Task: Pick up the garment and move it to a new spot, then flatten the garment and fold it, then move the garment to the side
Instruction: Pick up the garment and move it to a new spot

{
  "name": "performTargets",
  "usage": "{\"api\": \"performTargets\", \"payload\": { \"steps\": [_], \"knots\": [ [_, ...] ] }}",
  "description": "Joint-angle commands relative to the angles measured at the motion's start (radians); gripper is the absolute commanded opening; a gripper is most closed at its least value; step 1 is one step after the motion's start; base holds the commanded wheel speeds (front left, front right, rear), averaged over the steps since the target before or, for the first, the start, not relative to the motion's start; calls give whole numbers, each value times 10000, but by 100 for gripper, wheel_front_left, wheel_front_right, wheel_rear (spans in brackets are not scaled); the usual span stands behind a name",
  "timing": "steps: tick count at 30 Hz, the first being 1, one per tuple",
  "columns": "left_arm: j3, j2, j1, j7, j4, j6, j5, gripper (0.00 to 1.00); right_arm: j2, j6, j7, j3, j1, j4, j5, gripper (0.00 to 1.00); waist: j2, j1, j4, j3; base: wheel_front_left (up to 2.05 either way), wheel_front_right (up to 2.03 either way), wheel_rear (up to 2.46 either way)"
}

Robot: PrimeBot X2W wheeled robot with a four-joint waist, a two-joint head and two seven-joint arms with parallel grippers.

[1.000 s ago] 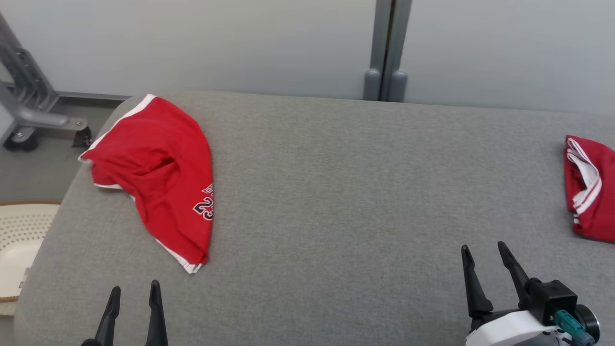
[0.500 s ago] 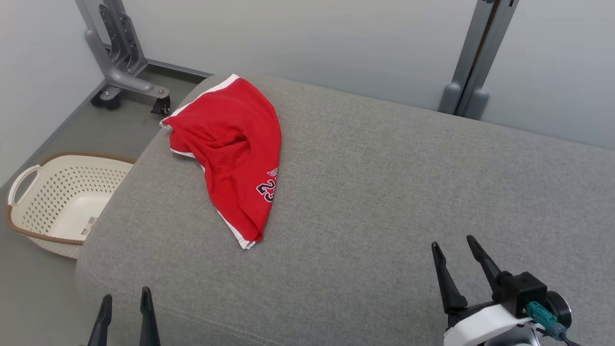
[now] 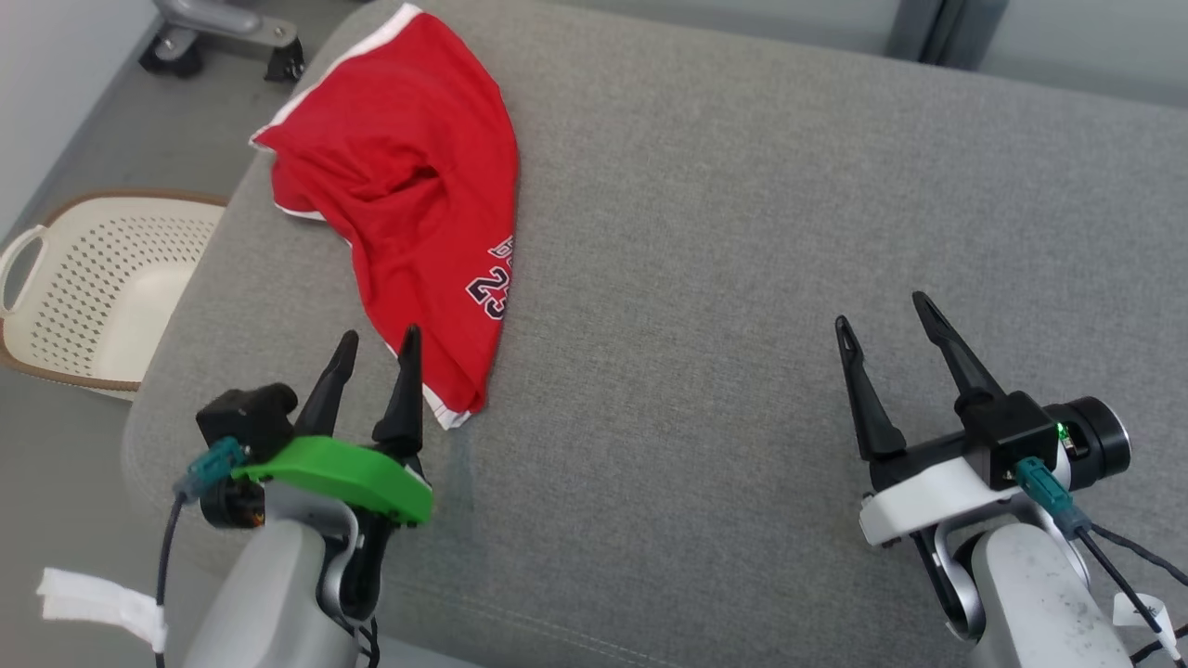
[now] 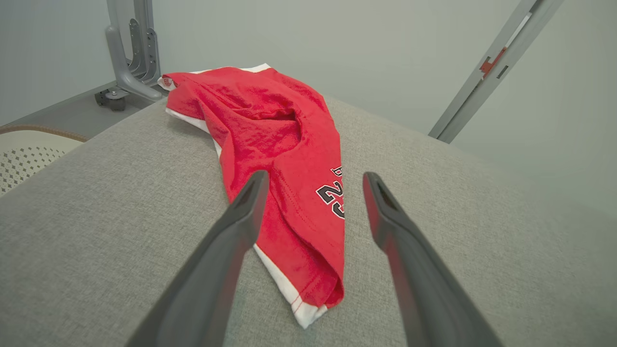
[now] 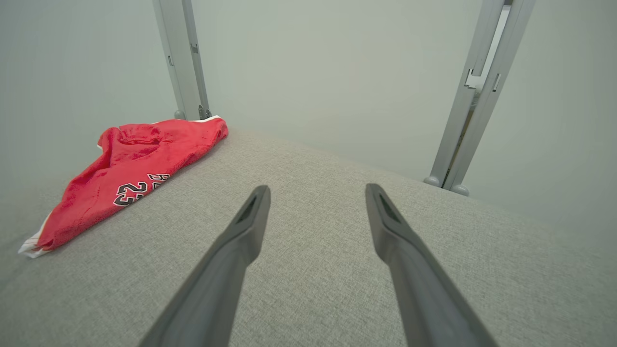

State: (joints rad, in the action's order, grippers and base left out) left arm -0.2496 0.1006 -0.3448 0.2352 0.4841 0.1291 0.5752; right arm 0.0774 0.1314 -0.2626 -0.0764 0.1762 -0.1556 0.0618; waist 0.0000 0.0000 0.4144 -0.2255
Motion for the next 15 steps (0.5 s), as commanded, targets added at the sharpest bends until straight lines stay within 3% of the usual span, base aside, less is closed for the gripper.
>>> {"api": "performTargets", "payload": {
  "steps": [1,4,13,14,15],
  "knots": [
    [-121,150,-568,-63,355,31,338,100,90,-16,-30,17,272,18,61,100,0,0,-957,-2133,0,0,0],
    [-289,548,-1452,-105,1582,31,799,100,63,-16,-30,-32,462,-48,120,100,0,0,-1136,-2296,0,0,0],
    [-805,911,-2471,-905,3921,31,1591,100,-154,-16,-30,-26,480,-162,-102,100,0,0,-1462,-1912,0,0,0],
    [-925,884,-2461,-1003,4003,33,1737,48,-170,-16,-30,-50,477,-170,-134,100,0,0,-1483,-1843,0,0,0],
    [-1061,878,-2456,-1047,3988,33,1883,4,-176,-16,-30,-56,461,-173,-175,100,0,0,-1494,-1793,0,0,0]
  ]
}}
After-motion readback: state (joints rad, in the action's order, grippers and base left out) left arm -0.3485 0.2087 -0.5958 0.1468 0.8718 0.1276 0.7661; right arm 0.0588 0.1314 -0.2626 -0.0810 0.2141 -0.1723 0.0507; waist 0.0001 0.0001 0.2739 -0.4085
